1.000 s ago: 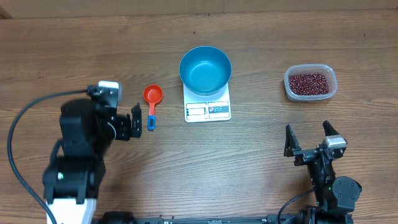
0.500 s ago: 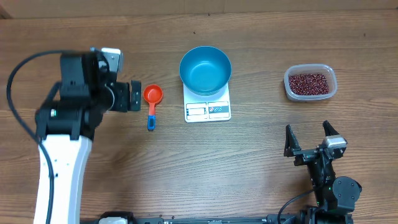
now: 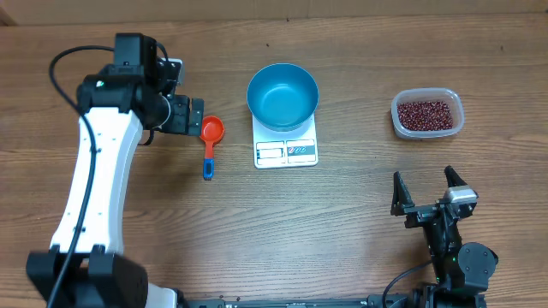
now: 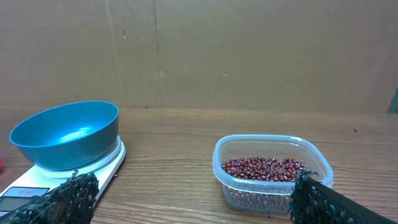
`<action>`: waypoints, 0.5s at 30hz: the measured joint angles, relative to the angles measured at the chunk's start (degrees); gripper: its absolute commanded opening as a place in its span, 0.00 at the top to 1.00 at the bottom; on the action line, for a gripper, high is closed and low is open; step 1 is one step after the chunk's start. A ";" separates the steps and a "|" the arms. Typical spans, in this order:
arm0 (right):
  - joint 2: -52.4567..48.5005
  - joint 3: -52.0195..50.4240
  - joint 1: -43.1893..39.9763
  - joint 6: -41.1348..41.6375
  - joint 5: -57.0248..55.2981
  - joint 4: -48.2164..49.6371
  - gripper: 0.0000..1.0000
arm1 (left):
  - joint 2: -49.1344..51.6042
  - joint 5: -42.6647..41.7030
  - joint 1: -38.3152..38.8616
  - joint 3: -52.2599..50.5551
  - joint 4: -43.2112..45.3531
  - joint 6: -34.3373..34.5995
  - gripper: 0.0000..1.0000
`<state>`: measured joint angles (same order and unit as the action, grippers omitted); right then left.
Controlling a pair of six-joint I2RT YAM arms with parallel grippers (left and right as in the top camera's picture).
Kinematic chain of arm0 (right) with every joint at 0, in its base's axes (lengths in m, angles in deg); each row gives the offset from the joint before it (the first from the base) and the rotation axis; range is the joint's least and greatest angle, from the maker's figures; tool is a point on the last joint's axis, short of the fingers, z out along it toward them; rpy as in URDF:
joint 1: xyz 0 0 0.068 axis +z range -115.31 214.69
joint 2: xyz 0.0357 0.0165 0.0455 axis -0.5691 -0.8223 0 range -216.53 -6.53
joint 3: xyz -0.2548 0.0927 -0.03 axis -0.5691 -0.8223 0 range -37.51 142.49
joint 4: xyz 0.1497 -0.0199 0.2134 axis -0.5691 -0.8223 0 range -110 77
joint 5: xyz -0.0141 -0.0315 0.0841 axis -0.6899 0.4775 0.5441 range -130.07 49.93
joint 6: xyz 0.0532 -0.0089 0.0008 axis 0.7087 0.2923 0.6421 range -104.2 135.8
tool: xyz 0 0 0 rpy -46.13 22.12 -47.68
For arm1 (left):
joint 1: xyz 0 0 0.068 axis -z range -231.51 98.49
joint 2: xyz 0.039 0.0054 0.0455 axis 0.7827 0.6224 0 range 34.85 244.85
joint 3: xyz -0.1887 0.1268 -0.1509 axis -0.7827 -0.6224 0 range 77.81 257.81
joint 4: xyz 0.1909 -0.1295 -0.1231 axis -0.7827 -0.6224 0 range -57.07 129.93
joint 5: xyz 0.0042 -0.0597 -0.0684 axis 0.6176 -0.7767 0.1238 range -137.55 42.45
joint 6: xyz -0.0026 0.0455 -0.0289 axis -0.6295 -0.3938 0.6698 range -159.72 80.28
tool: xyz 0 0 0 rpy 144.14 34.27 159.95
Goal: Scoop item into bowl and weigh 150g on scale
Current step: 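Move the left gripper forward over the red scoop's cup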
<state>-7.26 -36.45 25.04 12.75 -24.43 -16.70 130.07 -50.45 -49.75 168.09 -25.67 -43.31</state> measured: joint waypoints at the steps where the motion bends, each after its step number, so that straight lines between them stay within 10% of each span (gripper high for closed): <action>1: 0.00 0.00 0.00 0.04 0.00 0.02 0.00 | 1.05 0.00 0.00 0.00 0.00 0.00 0.01; 15: 0.00 0.00 -0.02 0.02 0.00 0.00 0.00 | 14.80 -0.13 0.00 0.09 3.74 0.00 0.00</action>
<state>-7.26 -36.45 25.02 12.77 -24.43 -16.70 144.87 -50.58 -49.75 168.18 -21.93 -43.31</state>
